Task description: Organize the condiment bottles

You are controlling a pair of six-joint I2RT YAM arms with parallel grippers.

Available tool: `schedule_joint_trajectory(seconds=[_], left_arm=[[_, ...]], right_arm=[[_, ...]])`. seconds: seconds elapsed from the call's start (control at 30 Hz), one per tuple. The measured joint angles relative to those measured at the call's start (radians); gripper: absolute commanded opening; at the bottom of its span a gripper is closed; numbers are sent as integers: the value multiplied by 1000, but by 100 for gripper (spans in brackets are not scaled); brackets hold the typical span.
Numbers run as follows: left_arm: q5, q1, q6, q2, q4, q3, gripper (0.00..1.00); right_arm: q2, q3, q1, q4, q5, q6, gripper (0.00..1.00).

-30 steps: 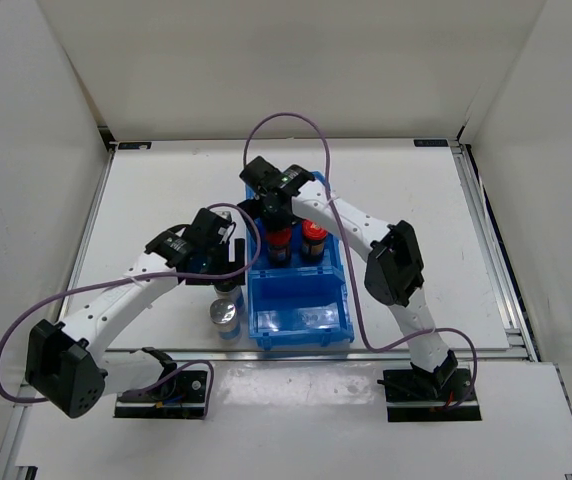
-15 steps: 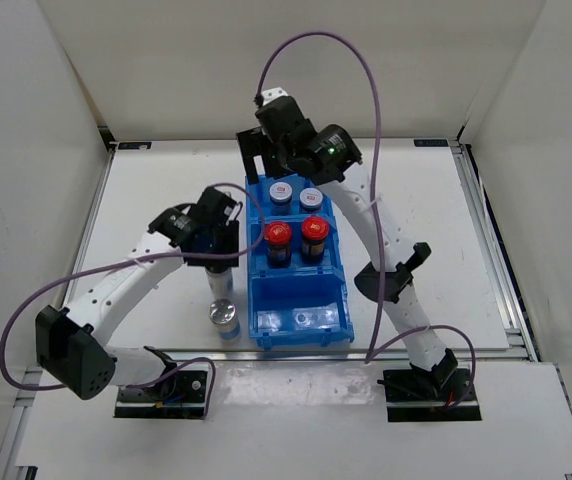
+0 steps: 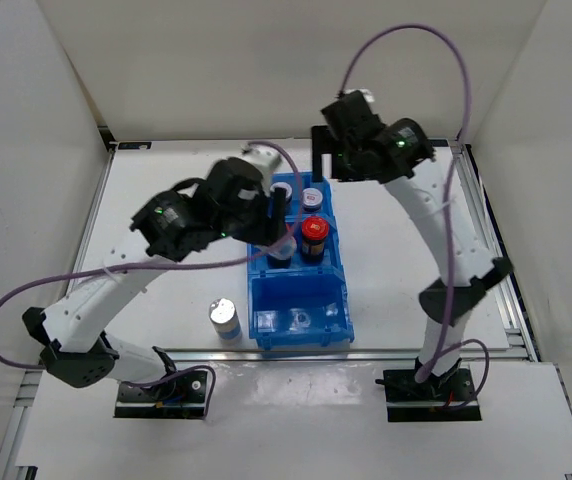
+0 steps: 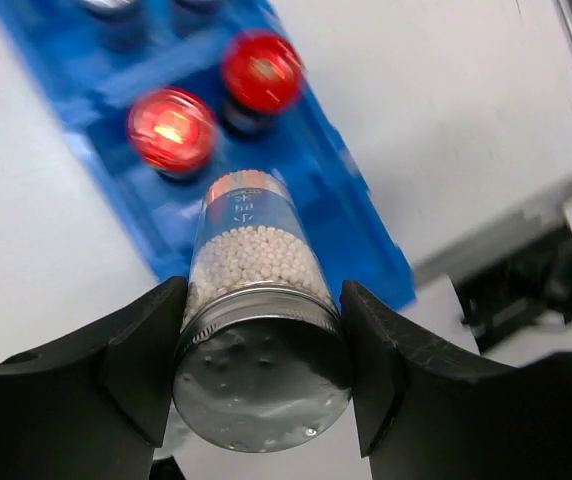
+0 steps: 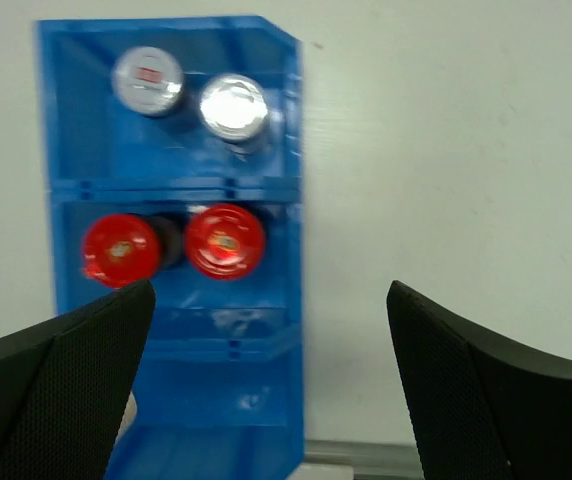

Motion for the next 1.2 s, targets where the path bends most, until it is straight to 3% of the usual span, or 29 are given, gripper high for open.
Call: schedule_joint_trajectory(seconds=[0.2, 0.37, 0.53, 0.57, 0.67, 0.7, 0.8, 0.9, 1.07, 1.13, 1.2], left_arm=[[47, -164, -13, 89, 122, -196, 11], [47, -213, -13, 225, 228, -301, 11], [46, -225, -8, 323, 310, -307, 11], [47, -225, -9, 338, 321, -307, 14], [47, -225, -10, 378, 340, -307, 53], [43, -225, -8, 385, 355, -304, 74], [38, -225, -10, 386, 372, -302, 100], [12, -225, -7, 388, 349, -260, 100], [-80, -225, -5, 418, 188, 2, 100], [-141, -225, -17, 399, 123, 99, 100], [-194, -225, -55, 332, 75, 104, 100]], right_arm=[[-288, -389, -210, -9, -40, 48, 100], [-418, -460, -266, -29, -79, 44, 100], [-436, -459, -265, -27, -101, 20, 100], [-432, -459, -265, -27, -105, 16, 100], [-423, -459, -265, -26, -122, 1, 100], [-422, -459, -265, -26, -129, -4, 100], [-423, -460, -265, -25, -143, -21, 100], [-432, -483, -269, -24, -154, -45, 100], [-439, -492, -288, -21, -174, -77, 100], [-457, -518, -295, -19, -190, -84, 100], [-482, -563, -296, -15, -215, -85, 100]])
